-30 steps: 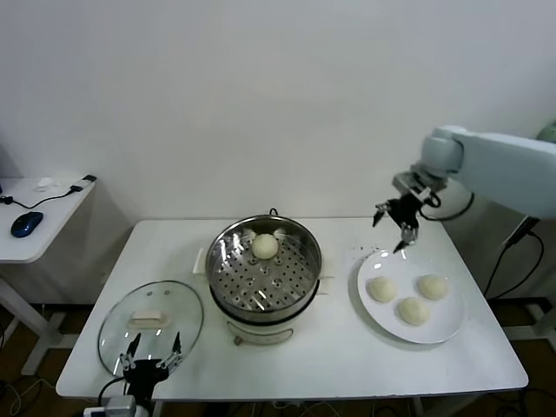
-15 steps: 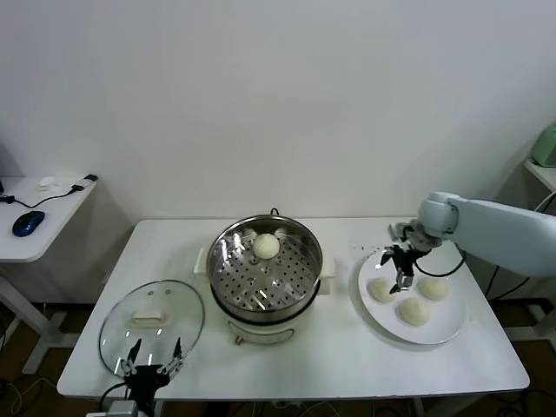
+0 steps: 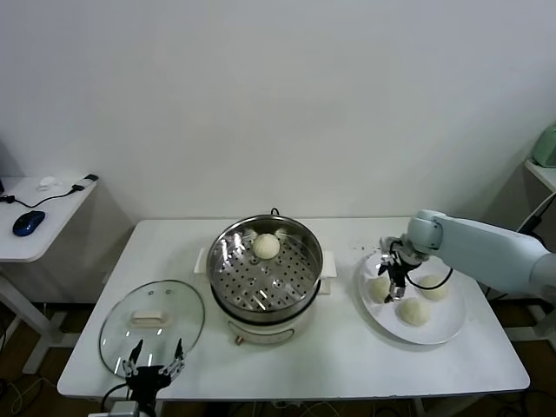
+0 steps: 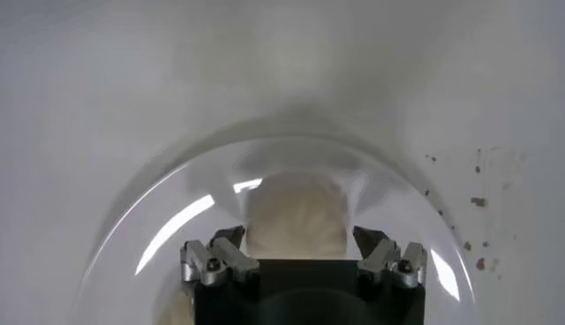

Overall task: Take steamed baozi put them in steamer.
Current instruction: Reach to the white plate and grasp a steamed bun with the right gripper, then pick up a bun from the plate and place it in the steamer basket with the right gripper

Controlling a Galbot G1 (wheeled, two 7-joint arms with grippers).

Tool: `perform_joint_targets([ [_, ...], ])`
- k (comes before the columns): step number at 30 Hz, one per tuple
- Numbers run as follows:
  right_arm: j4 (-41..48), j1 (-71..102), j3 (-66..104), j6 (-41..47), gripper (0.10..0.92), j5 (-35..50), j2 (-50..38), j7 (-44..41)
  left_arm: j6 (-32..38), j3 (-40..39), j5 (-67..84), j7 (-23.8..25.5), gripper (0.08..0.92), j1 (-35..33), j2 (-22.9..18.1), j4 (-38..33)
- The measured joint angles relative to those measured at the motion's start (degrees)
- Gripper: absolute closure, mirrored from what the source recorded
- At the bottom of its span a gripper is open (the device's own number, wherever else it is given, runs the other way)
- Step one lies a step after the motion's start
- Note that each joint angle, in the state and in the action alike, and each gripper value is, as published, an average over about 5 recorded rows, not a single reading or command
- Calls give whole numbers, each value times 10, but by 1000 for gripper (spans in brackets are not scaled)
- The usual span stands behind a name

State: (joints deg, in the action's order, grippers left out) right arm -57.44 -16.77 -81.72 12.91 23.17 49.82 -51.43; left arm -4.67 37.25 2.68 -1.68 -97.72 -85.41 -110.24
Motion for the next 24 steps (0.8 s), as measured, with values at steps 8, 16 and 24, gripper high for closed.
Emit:
perform_joint_targets([
  [8,-7,-6,6,-2,304,-1,-6,-12,-1,-1,1,-1,177,0,0,-1],
  [16,-36,-84,-34,-14,313,32,-7,-39,-5,-3,1,-2,177,0,2,-4],
  [24,-94,-240,-116,-8,313,136,25,-59,-9,-9,0,-2,177,3,4,-12],
])
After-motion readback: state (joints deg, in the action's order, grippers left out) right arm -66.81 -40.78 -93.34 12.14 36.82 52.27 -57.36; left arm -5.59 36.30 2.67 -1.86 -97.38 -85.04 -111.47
